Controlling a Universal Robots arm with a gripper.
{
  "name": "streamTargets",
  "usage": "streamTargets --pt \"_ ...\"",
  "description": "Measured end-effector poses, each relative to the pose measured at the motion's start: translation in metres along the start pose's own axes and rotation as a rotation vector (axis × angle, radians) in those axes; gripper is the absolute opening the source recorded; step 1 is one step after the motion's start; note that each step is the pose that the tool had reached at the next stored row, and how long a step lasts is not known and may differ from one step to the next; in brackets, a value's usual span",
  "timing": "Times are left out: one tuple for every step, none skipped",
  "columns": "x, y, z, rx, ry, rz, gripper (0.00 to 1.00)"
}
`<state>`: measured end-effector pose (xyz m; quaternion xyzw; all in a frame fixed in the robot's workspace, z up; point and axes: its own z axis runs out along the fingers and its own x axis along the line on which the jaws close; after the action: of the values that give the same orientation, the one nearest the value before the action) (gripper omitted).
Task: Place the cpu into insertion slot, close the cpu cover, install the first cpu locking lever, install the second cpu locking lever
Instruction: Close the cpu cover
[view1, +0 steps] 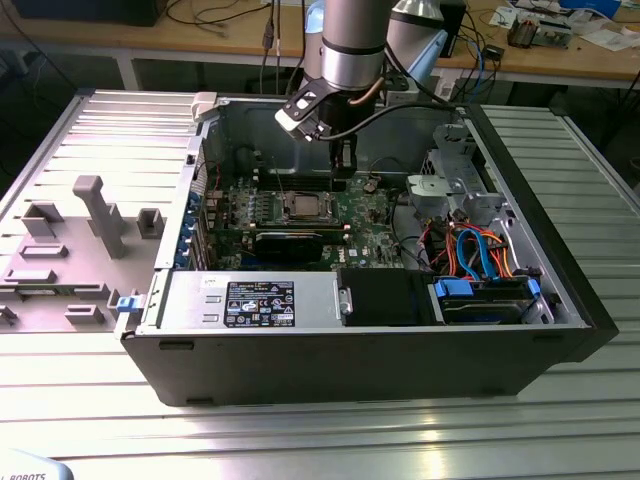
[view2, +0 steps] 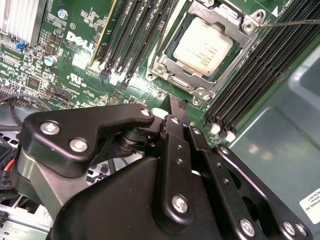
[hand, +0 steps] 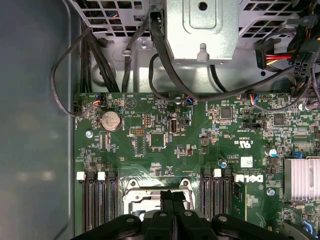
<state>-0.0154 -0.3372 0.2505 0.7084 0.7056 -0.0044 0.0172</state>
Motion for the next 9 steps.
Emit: streamTargets --pt "0.0 0.0 0.0001 -0.0001 0.0001 0.0 0.11" --pt "0.0 -0.0001 0.0002 -0.0001 0.0001 0.0 0.11" --pt "0.0 -0.0001 0.0002 0.0 0.0001 0.0 0.11" --pt "0.0 -0.0001 0.0002 -0.0001 0.0001 0.0 0.11" --pt "0.0 -0.0001 0.0002 -0.0001 0.0001 0.0 0.11" --pt "0.0 -0.0001 0.0002 -0.0001 0.0001 0.0 0.11" --pt "0.0 -0.0001 0.0002 -0.0001 0.0001 0.0 0.11" --pt "0.0 -0.0001 0.0003 0.0 0.0001 0.0 0.11" --pt "0.0 -0.0001 0.0002 0.0 0.0001 0.0 0.11"
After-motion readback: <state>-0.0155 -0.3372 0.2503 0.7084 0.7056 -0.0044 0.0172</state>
